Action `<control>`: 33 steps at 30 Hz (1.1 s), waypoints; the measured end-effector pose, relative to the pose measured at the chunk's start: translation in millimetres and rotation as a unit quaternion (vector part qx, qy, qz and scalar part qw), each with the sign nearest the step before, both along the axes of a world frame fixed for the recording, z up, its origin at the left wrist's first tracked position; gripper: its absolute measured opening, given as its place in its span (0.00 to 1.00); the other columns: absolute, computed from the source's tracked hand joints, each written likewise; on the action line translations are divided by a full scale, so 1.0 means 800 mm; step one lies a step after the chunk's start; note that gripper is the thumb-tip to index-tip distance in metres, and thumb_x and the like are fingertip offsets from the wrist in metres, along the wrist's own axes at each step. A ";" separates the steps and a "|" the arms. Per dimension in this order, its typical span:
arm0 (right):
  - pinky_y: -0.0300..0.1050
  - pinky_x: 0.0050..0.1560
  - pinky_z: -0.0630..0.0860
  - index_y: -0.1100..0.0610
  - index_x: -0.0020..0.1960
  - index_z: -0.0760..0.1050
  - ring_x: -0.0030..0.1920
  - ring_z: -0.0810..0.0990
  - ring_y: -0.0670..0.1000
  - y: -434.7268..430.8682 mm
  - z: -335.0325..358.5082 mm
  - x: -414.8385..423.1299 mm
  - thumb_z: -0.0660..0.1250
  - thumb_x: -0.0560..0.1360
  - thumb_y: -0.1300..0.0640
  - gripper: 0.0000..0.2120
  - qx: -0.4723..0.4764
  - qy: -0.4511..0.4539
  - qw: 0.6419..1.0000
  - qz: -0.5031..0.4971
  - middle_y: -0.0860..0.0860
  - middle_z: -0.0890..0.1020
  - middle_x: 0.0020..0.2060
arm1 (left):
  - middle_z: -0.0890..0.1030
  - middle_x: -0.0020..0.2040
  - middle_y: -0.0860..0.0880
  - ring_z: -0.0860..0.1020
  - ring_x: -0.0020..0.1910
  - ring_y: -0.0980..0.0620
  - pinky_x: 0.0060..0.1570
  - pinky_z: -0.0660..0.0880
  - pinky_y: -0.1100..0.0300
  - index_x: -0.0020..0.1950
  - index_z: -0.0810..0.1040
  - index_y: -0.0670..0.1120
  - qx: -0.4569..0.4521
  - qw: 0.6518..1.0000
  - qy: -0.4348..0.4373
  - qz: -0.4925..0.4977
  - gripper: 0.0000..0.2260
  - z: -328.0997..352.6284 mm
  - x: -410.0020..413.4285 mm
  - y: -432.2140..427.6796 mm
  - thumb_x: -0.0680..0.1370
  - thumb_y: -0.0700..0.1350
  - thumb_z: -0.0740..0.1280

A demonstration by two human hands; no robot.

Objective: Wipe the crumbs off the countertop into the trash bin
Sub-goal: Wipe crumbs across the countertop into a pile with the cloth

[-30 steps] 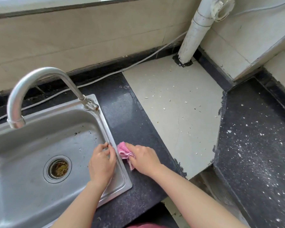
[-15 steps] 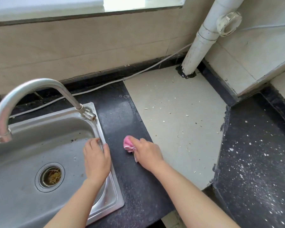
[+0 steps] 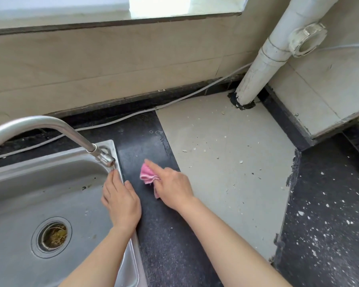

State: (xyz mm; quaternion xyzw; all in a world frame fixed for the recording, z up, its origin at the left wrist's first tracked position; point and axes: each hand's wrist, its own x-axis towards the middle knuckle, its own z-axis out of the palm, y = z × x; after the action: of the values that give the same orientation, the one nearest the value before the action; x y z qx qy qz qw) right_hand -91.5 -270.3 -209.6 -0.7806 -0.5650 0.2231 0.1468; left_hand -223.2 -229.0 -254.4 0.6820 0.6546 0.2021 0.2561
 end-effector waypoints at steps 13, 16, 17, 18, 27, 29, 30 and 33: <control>0.44 0.39 0.70 0.40 0.66 0.70 0.40 0.80 0.57 -0.017 0.003 0.148 0.59 0.74 0.62 0.25 -0.033 -0.061 0.939 -0.336 0.49 0.78 0.32 | 0.64 0.73 0.44 0.60 0.72 0.46 0.69 0.55 0.47 0.73 0.63 0.42 0.004 1.000 -0.009 0.012 0.20 -0.007 0.002 0.002 0.81 0.41 0.56; 0.47 0.43 0.79 0.37 0.66 0.69 0.41 0.83 0.55 0.019 0.016 0.099 0.58 0.76 0.57 0.22 0.025 0.013 0.975 -0.218 0.48 0.83 0.33 | 0.65 0.73 0.44 0.61 0.72 0.45 0.69 0.55 0.47 0.73 0.64 0.42 0.004 1.000 -0.008 0.016 0.20 -0.006 0.002 0.001 0.81 0.41 0.56; 0.48 0.45 0.80 0.37 0.66 0.69 0.43 0.83 0.56 0.035 0.016 0.074 0.59 0.76 0.56 0.22 0.036 0.032 0.987 -0.155 0.51 0.84 0.37 | 0.66 0.73 0.44 0.61 0.72 0.44 0.69 0.55 0.47 0.73 0.64 0.42 0.006 1.000 -0.007 0.017 0.20 -0.005 0.002 0.001 0.81 0.41 0.56; 0.49 0.45 0.79 0.37 0.66 0.70 0.44 0.82 0.57 0.051 0.012 0.047 0.59 0.75 0.55 0.22 0.045 0.041 0.994 -0.094 0.54 0.85 0.41 | 0.66 0.73 0.44 0.62 0.72 0.44 0.69 0.56 0.47 0.73 0.64 0.42 0.007 1.000 -0.007 0.019 0.20 -0.004 0.003 0.001 0.80 0.43 0.54; 0.46 0.38 0.69 0.44 0.70 0.66 0.45 0.82 0.60 0.081 -0.022 0.045 0.64 0.75 0.57 0.24 -0.008 -0.108 0.993 -0.034 0.57 0.81 0.48 | 0.66 0.73 0.43 0.62 0.71 0.43 0.68 0.56 0.46 0.73 0.65 0.40 0.005 1.000 0.003 0.017 0.20 -0.003 0.004 0.001 0.80 0.40 0.58; 0.43 0.35 0.66 0.44 0.69 0.66 0.42 0.82 0.59 0.059 -0.022 0.082 0.62 0.77 0.56 0.22 0.003 -0.114 0.988 -0.104 0.56 0.80 0.44 | 0.65 0.73 0.43 0.62 0.71 0.43 0.68 0.56 0.45 0.73 0.64 0.40 0.001 1.000 0.006 0.011 0.20 -0.004 0.004 0.001 0.80 0.40 0.58; 0.43 0.35 0.65 0.43 0.69 0.67 0.41 0.81 0.59 0.047 -0.024 0.098 0.60 0.78 0.57 0.20 0.003 -0.114 0.983 -0.142 0.55 0.80 0.42 | 0.65 0.73 0.42 0.62 0.71 0.42 0.68 0.56 0.45 0.73 0.64 0.40 0.000 1.000 0.008 0.009 0.20 -0.005 0.004 0.001 0.80 0.40 0.58; 0.45 0.38 0.66 0.43 0.69 0.67 0.44 0.81 0.60 0.013 -0.026 0.150 0.60 0.77 0.59 0.22 -0.029 -0.121 0.956 -0.266 0.58 0.83 0.46 | 0.65 0.73 0.42 0.61 0.70 0.42 0.67 0.55 0.44 0.73 0.63 0.40 -0.002 1.000 0.013 0.002 0.21 -0.006 0.004 0.001 0.81 0.41 0.58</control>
State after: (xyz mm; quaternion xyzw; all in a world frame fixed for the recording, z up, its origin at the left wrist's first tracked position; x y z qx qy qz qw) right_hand 28.1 -259.7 -230.5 -0.9279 -0.3436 0.0957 0.1089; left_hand -220.0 -228.1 -258.9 0.6830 0.6593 0.1926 0.2485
